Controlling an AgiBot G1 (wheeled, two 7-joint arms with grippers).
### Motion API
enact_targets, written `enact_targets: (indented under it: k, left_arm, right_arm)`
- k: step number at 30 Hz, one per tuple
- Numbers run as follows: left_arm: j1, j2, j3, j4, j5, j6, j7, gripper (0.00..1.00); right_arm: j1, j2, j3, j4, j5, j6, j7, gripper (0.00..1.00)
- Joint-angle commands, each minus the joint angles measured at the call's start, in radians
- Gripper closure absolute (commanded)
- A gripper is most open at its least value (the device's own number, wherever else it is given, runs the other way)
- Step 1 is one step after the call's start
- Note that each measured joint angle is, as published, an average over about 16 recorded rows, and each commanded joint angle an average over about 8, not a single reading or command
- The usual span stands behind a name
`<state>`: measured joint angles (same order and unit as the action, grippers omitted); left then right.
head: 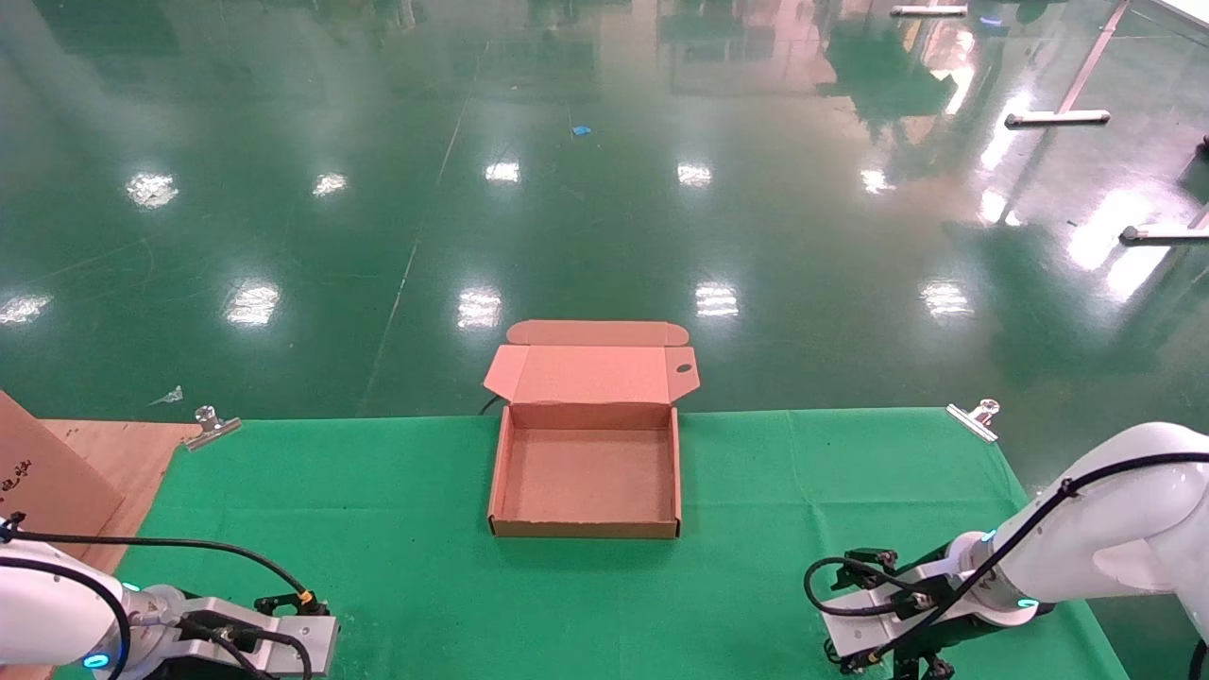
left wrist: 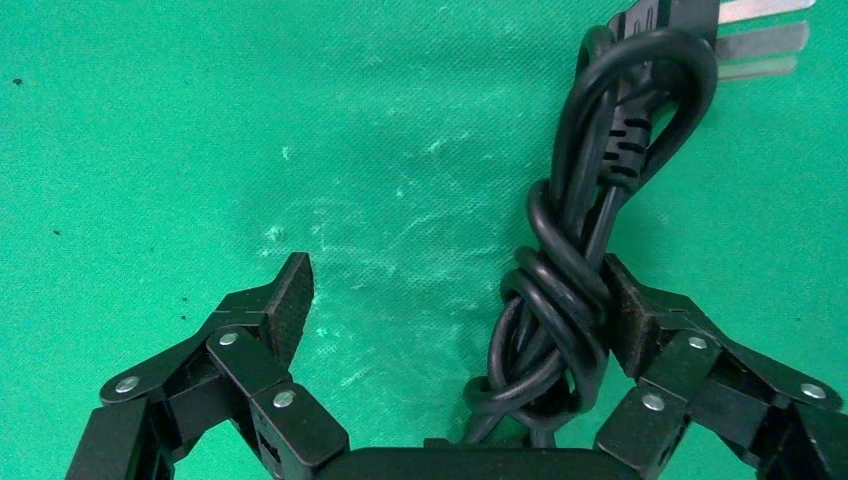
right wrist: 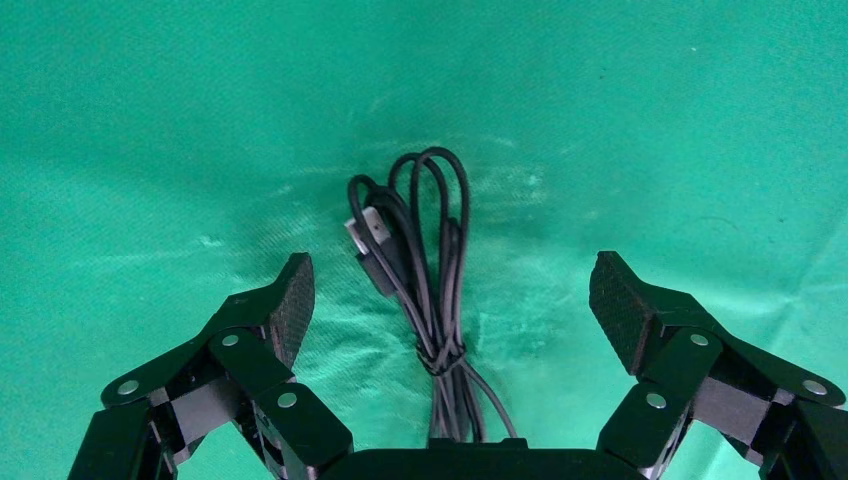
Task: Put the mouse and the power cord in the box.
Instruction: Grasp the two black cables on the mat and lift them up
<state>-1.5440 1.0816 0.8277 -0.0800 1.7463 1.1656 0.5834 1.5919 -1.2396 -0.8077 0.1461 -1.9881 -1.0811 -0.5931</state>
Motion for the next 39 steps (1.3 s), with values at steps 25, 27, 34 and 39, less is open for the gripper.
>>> enact_targets:
  k: [25,27,34,39]
  left_arm:
    - [-0.024,-0.013,-0.015,0.057,-0.023,0.110,0.080,1.00]
    - [-0.027,-0.015,-0.015,0.059,-0.024,0.135,0.085,1.00]
    - [-0.031,-0.022,-0.016,0.067,-0.025,0.215,0.105,1.00]
    - [-0.027,-0.023,-0.017,0.072,-0.027,0.234,0.112,1.00]
  right_arm:
    - [0.041,-0.030,0.011,-0.126,0.017,-0.004,-0.076,1.00]
    - [0.042,-0.030,0.011,-0.129,0.017,-0.007,-0.079,1.00]
    - [0.043,-0.028,0.011,-0.136,0.017,-0.018,-0.087,1.00]
    - [0.042,-0.023,0.013,-0.140,0.019,-0.025,-0.092,1.00]
